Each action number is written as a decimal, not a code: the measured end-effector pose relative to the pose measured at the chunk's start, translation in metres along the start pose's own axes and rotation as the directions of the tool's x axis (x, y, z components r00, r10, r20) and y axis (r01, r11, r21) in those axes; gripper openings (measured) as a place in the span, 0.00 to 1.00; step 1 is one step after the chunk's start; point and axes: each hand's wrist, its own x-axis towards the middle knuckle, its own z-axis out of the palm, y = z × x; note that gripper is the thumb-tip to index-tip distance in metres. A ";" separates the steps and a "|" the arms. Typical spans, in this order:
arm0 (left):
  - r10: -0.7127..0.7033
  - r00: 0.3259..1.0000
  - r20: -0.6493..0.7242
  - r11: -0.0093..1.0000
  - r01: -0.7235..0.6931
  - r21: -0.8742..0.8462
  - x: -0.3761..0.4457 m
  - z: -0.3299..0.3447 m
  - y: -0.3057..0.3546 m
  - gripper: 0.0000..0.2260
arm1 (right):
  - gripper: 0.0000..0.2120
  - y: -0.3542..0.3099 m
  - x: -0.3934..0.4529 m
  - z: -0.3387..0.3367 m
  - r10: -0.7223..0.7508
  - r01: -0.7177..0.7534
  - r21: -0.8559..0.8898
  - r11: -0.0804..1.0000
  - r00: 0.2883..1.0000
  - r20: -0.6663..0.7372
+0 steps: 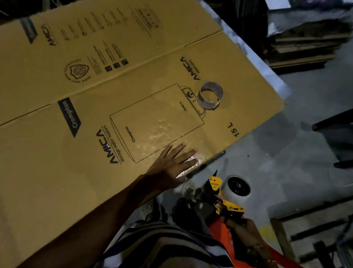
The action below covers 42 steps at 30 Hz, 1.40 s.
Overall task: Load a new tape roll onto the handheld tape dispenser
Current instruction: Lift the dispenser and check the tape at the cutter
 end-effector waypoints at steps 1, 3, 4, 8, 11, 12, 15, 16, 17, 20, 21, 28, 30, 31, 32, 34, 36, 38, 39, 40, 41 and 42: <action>-0.020 1.000 0.024 0.998 0.021 -0.065 0.001 0.000 0.000 0.27 | 0.12 -0.001 -0.003 -0.002 0.029 -0.029 0.016 0.999 1.000 -0.005; -0.065 0.996 0.058 0.984 0.073 -0.161 0.007 -0.007 0.003 0.23 | 0.15 -0.003 -0.009 -0.006 0.056 -0.057 0.065 0.996 0.998 0.018; -0.087 0.995 0.052 0.980 0.094 -0.174 0.011 -0.010 0.007 0.22 | 0.16 -0.006 -0.014 -0.007 0.067 -0.070 0.092 0.993 0.997 0.031; -0.180 0.984 0.000 0.936 0.172 -0.309 0.021 -0.018 0.022 0.15 | 0.16 -0.022 -0.038 -0.010 0.051 -0.060 0.152 0.986 0.997 0.066; -0.342 0.934 0.099 0.726 0.330 -0.603 0.031 -0.033 0.035 0.13 | 0.17 -0.032 -0.051 -0.010 -0.023 0.005 0.173 0.985 0.995 0.101; -0.390 0.901 0.191 0.597 0.405 -0.692 0.034 -0.040 0.040 0.13 | 0.17 -0.036 -0.055 -0.010 -0.049 0.027 0.179 0.983 0.992 0.119; -0.350 0.767 0.538 0.043 0.587 -0.809 0.040 -0.067 0.055 0.18 | 0.17 -0.049 -0.061 -0.006 -0.114 0.086 0.173 0.981 0.981 0.159; -0.281 0.742 0.609 -0.062 0.619 -0.783 0.041 -0.074 0.056 0.23 | 0.18 -0.054 -0.063 -0.005 -0.134 0.104 0.169 0.980 0.975 0.177; -0.217 0.733 0.645 -0.115 0.637 -0.762 0.042 -0.080 0.056 0.28 | 0.18 -0.058 -0.063 -0.003 -0.156 0.123 0.164 0.979 0.967 0.203; -0.102 0.755 0.647 -0.267 0.606 -0.749 0.038 -0.090 0.050 0.26 | 0.19 -0.071 -0.061 0.001 -0.228 0.191 0.144 0.971 0.921 0.315; -0.084 0.764 0.640 -0.323 0.587 -0.742 0.037 -0.091 0.047 0.24 | 0.20 -0.074 -0.059 0.002 -0.247 0.218 0.122 0.968 0.906 0.343; -0.132 0.809 0.573 -0.479 0.454 -0.751 0.020 -0.102 0.023 0.22 | 0.21 -0.103 -0.052 0.008 -0.282 0.311 0.009 0.950 0.850 0.445; -0.166 0.822 0.545 -0.516 0.399 -0.758 0.016 -0.106 0.021 0.21 | 0.22 -0.111 -0.049 0.009 -0.269 0.318 -0.031 0.948 0.848 0.457; -0.179 0.830 0.528 -0.535 0.368 -0.760 0.014 -0.107 0.019 0.20 | 0.22 -0.116 -0.049 0.011 -0.265 0.326 -0.057 0.944 0.847 0.460; -0.193 0.840 0.507 -0.553 0.334 -0.763 0.011 -0.108 0.017 0.20 | 0.20 -0.121 -0.049 0.013 -0.266 0.344 -0.096 0.934 0.850 0.456; -0.222 0.858 0.463 -0.577 0.268 -0.772 0.007 -0.108 0.013 0.21 | 0.12 -0.128 -0.046 0.019 -0.301 0.404 -0.208 0.891 0.867 0.398; -0.248 0.871 0.425 -0.583 0.216 -0.783 0.002 -0.107 0.010 0.24 | 0.06 -0.133 -0.034 0.026 -0.386 0.475 -0.366 0.800 0.875 0.292; -0.289 0.874 0.391 -0.589 0.160 -0.792 -0.003 -0.105 0.008 0.23 | 0.08 -0.135 -0.021 0.035 -0.459 0.476 -0.538 0.695 0.871 0.177; -0.308 0.875 0.373 -0.596 0.129 -0.793 -0.005 -0.104 0.007 0.21 | 0.10 -0.136 -0.014 0.039 -0.495 0.455 -0.606 0.652 0.862 0.114; -0.324 0.876 0.357 -0.608 0.097 -0.788 -0.008 -0.102 0.006 0.19 | 0.12 -0.139 -0.010 0.043 -0.529 0.435 -0.657 0.616 0.846 0.064; -0.340 0.876 0.342 -0.618 0.066 -0.783 -0.010 -0.100 0.004 0.19 | 0.12 -0.142 -0.007 0.047 -0.558 0.422 -0.686 0.593 0.829 0.028; -0.356 0.875 0.330 -0.626 0.039 -0.779 -0.012 -0.099 0.002 0.19 | 0.12 -0.147 -0.007 0.052 -0.582 0.418 -0.702 0.577 0.813 0.006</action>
